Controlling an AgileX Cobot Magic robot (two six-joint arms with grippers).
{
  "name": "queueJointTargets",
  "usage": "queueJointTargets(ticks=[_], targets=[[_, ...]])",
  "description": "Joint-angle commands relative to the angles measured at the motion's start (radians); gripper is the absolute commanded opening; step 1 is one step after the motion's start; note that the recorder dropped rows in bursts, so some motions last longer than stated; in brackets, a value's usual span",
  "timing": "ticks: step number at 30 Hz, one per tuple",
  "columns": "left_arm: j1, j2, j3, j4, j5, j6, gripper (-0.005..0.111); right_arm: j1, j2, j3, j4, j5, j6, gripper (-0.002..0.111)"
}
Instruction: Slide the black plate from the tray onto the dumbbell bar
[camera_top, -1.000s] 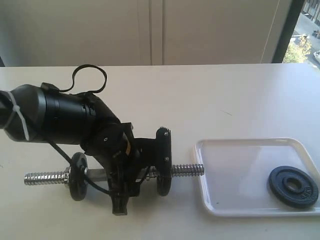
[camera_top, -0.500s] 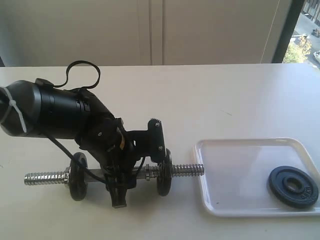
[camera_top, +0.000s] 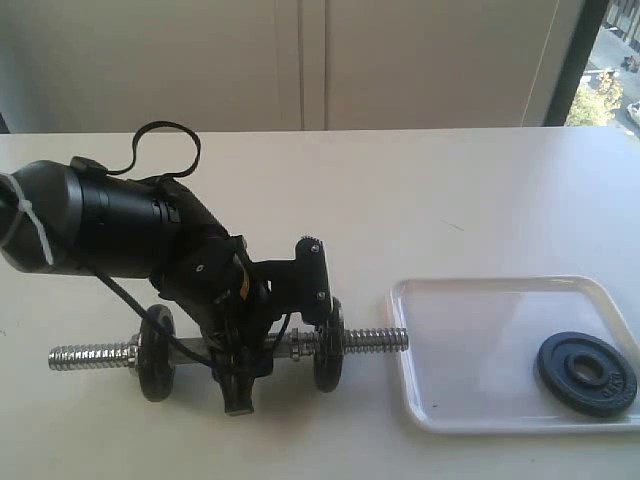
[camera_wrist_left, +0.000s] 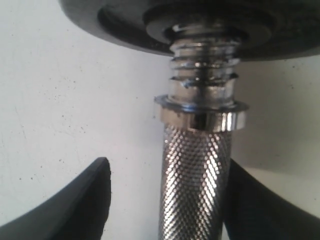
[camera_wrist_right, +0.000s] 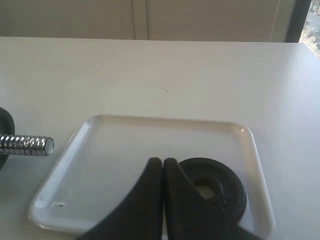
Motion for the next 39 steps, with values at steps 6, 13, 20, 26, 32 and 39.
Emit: queueJointTargets(ticks=[6, 13, 20, 26, 32, 39], targets=[[0.003, -0.003, 0.029, -0.011, -0.019, -0.01, 0.063, 0.002, -0.005, 0.005, -0.002, -0.009, 0.0, 0.0], [0.003, -0.003, 0.031, -0.013, -0.066, -0.01, 0.038, 0.002, -0.005, 0.005, -0.002, -0.009, 0.0, 0.0], [0.003, -0.006, 0.031, -0.013, -0.073, -0.012, 0.008, 0.002, -0.005, 0.005, -0.002, -0.009, 0.0, 0.0], [0.003, -0.029, 0.031, -0.013, -0.075, -0.032, 0.0, 0.002, -0.005, 0.005, -0.009, -0.009, 0.0, 0.0], [0.003, -0.057, 0.031, -0.013, -0.075, -0.032, 0.0, 0.002, -0.005, 0.005, -0.02, -0.009, 0.0, 0.0], [0.003, -0.077, 0.031, -0.011, -0.086, -0.032, 0.0, 0.002, -0.005, 0.005, -0.02, -0.028, 0.0, 0.0]])
